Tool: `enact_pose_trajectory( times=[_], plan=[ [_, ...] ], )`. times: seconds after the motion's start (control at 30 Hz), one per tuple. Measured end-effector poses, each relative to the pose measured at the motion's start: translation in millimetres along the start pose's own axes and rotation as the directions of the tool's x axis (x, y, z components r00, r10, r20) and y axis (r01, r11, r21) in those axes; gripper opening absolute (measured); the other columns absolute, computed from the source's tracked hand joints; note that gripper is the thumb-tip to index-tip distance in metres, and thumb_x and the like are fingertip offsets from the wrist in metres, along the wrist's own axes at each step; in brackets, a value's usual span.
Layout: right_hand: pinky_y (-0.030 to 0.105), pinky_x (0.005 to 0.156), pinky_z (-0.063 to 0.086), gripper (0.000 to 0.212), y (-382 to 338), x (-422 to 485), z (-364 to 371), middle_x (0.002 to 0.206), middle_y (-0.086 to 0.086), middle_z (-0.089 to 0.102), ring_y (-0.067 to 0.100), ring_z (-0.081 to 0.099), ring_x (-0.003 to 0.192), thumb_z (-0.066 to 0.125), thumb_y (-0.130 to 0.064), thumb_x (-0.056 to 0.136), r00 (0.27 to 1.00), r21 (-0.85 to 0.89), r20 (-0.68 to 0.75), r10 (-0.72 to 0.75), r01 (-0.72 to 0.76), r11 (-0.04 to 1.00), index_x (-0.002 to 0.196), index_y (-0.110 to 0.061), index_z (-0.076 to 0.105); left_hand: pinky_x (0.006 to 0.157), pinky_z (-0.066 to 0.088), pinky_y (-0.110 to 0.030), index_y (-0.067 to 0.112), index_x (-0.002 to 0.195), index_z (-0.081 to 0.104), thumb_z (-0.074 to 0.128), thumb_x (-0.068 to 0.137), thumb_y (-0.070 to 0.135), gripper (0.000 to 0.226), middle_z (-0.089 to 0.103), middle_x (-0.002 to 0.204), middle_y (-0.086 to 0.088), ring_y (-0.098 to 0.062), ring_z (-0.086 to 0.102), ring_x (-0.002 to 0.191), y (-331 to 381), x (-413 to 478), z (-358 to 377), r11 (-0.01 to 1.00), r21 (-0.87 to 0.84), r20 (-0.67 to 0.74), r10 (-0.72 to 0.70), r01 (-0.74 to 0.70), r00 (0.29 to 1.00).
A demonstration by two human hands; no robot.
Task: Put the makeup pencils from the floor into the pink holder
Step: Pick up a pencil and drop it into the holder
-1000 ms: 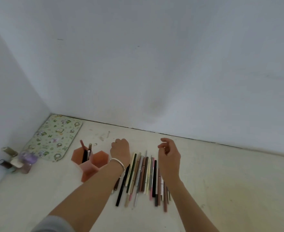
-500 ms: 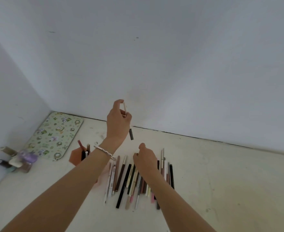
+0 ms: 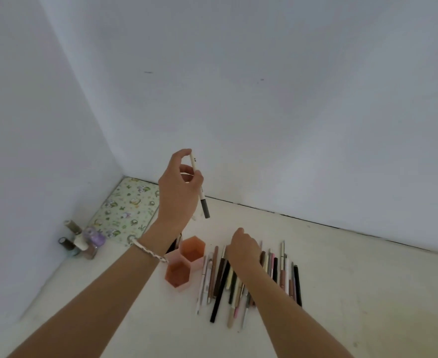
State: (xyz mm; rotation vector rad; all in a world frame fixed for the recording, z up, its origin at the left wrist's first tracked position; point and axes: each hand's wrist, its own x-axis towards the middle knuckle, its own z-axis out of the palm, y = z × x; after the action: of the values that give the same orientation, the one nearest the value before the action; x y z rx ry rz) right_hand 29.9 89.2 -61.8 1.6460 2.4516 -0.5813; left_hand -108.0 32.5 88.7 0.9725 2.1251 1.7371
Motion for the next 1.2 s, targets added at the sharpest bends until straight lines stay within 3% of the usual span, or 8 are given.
enact_pose_trajectory(
  times=[0.17,0.37,0.47,0.57,0.73,0.87,1.03,1.2],
  plan=[
    [0.028,0.071,0.049,0.017,-6.0,-0.6,10.4,0.105,0.008,0.067,0.023,0.067,0.095,0.046,-0.005,0.094,0.999,0.095,-0.013,0.030,-0.028,0.995,0.111,-0.006,0.051,0.045,0.043,-0.007,0.028,0.123,0.055,0.061,0.091,0.009,0.038,0.062,0.080,0.006,0.005,0.062,0.062,-0.3,-7.0,-8.5,1.000,-0.014,0.019,0.015,-0.015,1.000],
    [0.030,0.055,0.044,0.007,8.6,-1.4,-12.9,0.075,0.005,0.056,0.017,0.050,0.061,0.051,-0.010,0.088,0.991,0.302,-0.133,0.013,0.028,0.953,0.091,-0.007,0.046,0.049,0.044,-0.007,0.026,0.124,0.055,0.062,0.091,0.009,0.038,0.063,0.081,0.005,0.001,0.064,0.062,1.5,-11.3,-8.5,0.999,-0.033,0.031,0.018,-0.017,0.999],
    [0.026,0.052,0.046,0.023,9.6,-2.7,-40.7,0.072,0.007,0.065,0.014,0.054,0.054,0.058,-0.012,0.085,0.962,0.532,-0.260,0.085,0.070,0.844,0.107,-0.005,0.055,0.051,0.045,-0.007,0.025,0.126,0.054,0.061,0.092,0.009,0.039,0.064,0.087,-0.001,-0.002,0.064,0.067,6.9,-11.6,-6.2,0.999,-0.045,0.030,0.024,-0.023,0.999],
    [0.012,0.052,0.046,0.036,2.8,-7.2,-76.2,0.058,-0.004,0.058,0.001,0.047,0.045,0.062,-0.010,0.082,0.906,0.685,-0.403,0.127,0.207,0.699,0.118,-0.009,0.059,0.055,0.049,-0.008,0.024,0.131,0.051,0.060,0.092,0.006,0.043,0.063,0.087,0.002,0.002,0.065,0.069,10.5,-9.0,-21.1,0.993,-0.076,-0.071,0.087,-0.093,0.994],
    [0.014,0.055,0.047,0.038,-27.2,-32.5,-118.9,0.061,-0.008,0.054,0.001,0.046,0.052,0.065,-0.007,0.079,0.772,0.716,-0.621,0.135,0.490,0.497,0.115,-0.018,0.062,0.064,0.051,-0.008,0.029,0.129,0.051,0.059,0.093,0.006,0.043,0.062,0.088,0.011,0.000,0.065,0.075,-19.3,-20.3,-67.7,0.982,-0.012,-0.294,0.175,-0.186,0.940],
    [0.013,0.056,0.044,0.035,-58.3,-60.2,-118.5,0.064,-0.011,0.055,0.003,0.051,0.056,0.063,-0.010,0.080,0.698,0.680,-0.707,0.114,0.626,0.383,0.112,-0.023,0.057,0.077,0.052,-0.011,0.024,0.129,0.051,0.056,0.095,0.007,0.039,0.062,0.097,0.006,-0.008,0.064,0.089,-64.6,-51.3,-74.0,0.979,0.128,-0.129,0.173,-0.156,0.976],
    [0.014,0.059,0.045,0.040,-82.4,-79.2,-83.1,0.074,-0.008,0.056,0.008,0.055,0.064,0.060,-0.010,0.084,0.688,0.634,-0.726,-0.011,0.675,0.378,0.110,-0.039,0.049,0.096,0.050,-0.039,0.015,0.112,0.068,0.060,0.094,0.013,0.020,0.064,0.115,0.000,-0.017,0.060,0.109,-102.0,-76.3,-79.2,0.908,0.377,0.105,0.153,-0.182,0.983],
    [0.021,0.067,0.050,0.030,-90.4,-85.7,-36.7,0.080,-0.014,0.055,0.008,0.055,0.073,0.058,-0.016,0.091,0.704,0.475,-0.636,-0.315,0.679,0.560,0.117,-0.029,0.050,0.093,0.051,-0.039,0.015,0.115,0.064,0.048,0.095,0.002,0.029,0.063,0.113,0.003,-0.014,0.059,0.107,-89.8,-70.0,-97.8,0.954,0.266,-0.093,0.167,-0.137,0.982]
  ],
)
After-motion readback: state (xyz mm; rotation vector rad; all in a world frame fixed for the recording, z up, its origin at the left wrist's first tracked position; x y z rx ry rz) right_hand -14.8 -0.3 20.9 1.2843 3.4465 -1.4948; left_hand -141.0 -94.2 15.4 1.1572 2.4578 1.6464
